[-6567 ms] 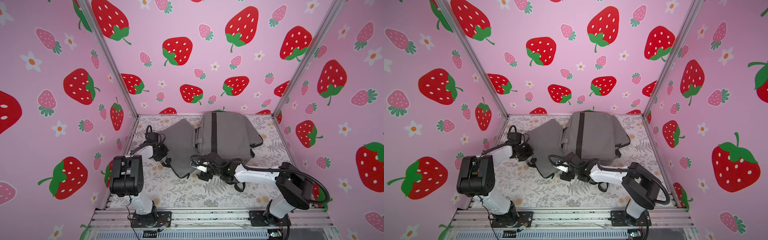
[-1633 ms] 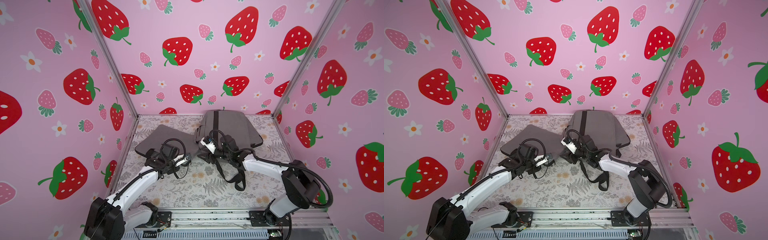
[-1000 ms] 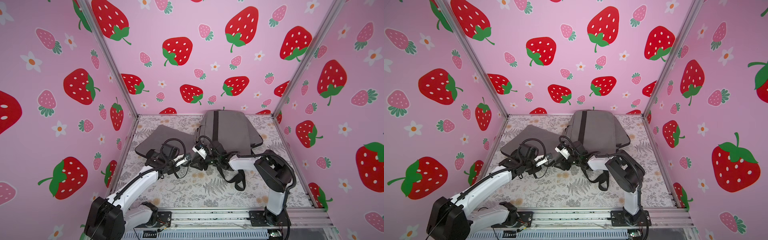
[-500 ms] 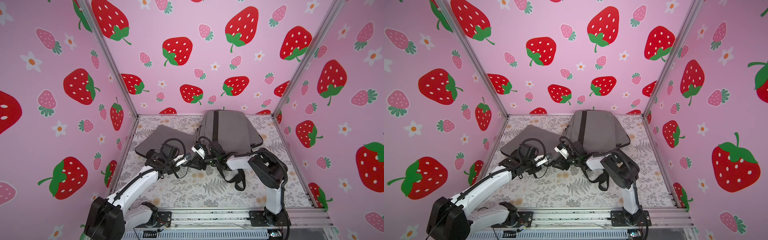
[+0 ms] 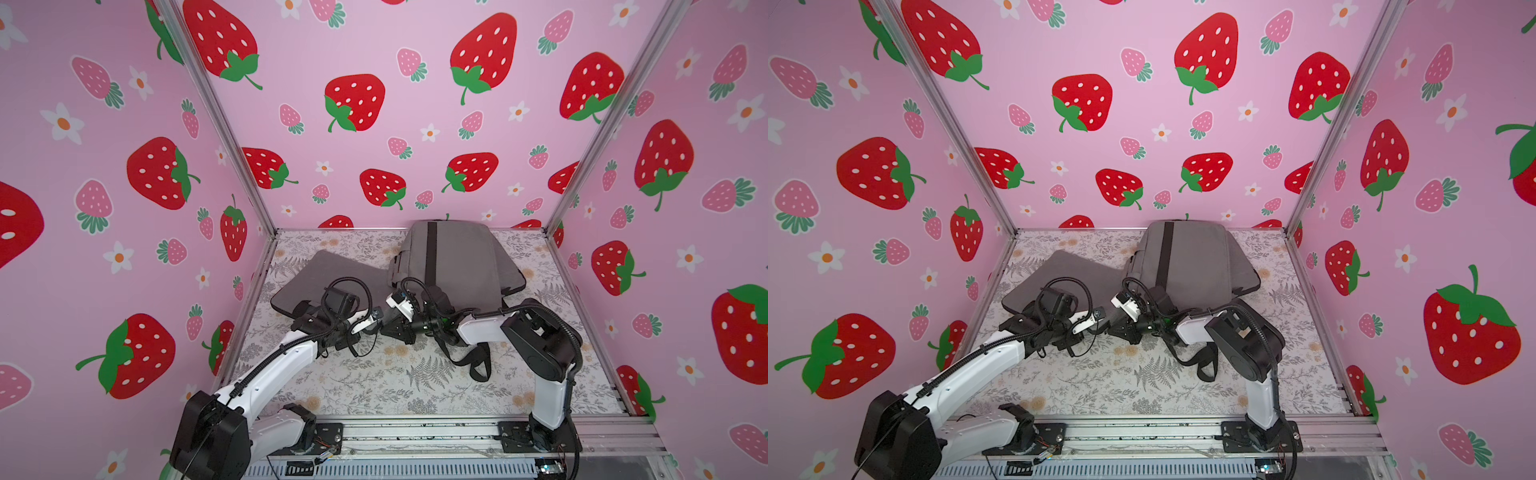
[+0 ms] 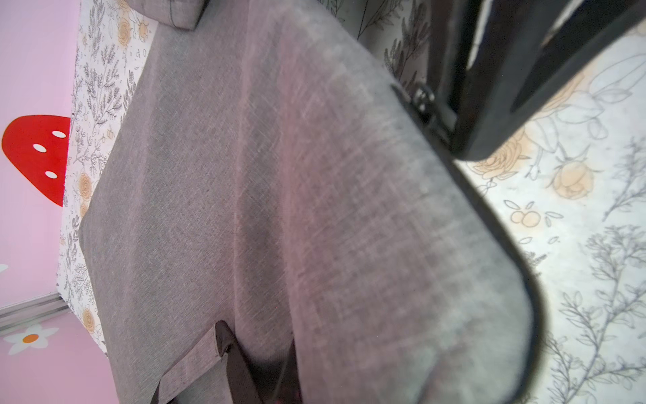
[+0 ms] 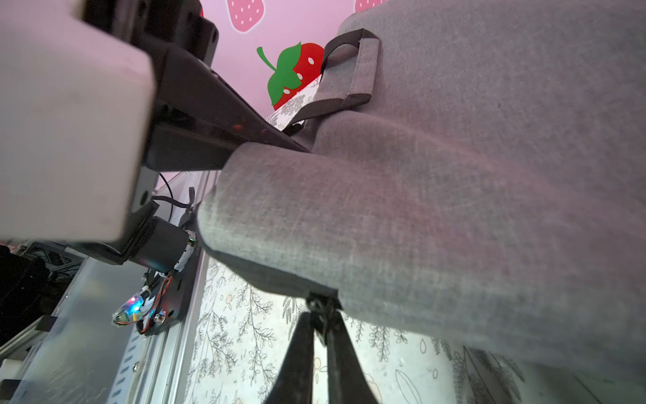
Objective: Open the zippered laptop bag and take out the laptop
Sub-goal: Unzip the zipper on the zippered laptop bag.
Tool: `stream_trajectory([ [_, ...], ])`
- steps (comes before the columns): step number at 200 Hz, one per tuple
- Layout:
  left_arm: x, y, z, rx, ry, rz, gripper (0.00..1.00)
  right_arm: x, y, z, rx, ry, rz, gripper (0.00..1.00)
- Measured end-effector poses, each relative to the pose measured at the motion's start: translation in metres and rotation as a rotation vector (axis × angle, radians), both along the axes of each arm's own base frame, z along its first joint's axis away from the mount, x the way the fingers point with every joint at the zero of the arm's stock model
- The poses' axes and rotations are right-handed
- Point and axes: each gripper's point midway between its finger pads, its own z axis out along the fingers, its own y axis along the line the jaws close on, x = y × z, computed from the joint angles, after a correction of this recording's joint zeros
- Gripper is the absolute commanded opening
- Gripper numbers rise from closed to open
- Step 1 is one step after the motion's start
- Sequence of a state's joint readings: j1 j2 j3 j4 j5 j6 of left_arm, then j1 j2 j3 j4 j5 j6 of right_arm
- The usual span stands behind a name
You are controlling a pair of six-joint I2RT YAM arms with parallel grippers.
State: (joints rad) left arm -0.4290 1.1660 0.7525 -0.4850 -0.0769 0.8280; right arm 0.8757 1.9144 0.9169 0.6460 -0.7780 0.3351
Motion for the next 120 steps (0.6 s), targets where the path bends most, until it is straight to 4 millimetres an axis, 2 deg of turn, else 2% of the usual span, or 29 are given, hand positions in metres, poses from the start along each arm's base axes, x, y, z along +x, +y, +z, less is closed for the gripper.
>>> stream_trajectory([
  [37,-0.001,-0.002,-0.002,-0.012,0.013,0.007,0.0,-0.004,-0.002,0.005,-0.024,-0.048,-0.008,0.08],
  [70,-0.002,-0.004,-0.009,-0.02,0.051,0.02,0.0,-0.023,0.003,0.008,-0.045,-0.096,0.024,0.07],
  [120,-0.003,-0.006,-0.012,-0.035,0.072,0.04,0.0,-0.029,0.003,0.006,-0.038,-0.073,-0.007,0.08],
])
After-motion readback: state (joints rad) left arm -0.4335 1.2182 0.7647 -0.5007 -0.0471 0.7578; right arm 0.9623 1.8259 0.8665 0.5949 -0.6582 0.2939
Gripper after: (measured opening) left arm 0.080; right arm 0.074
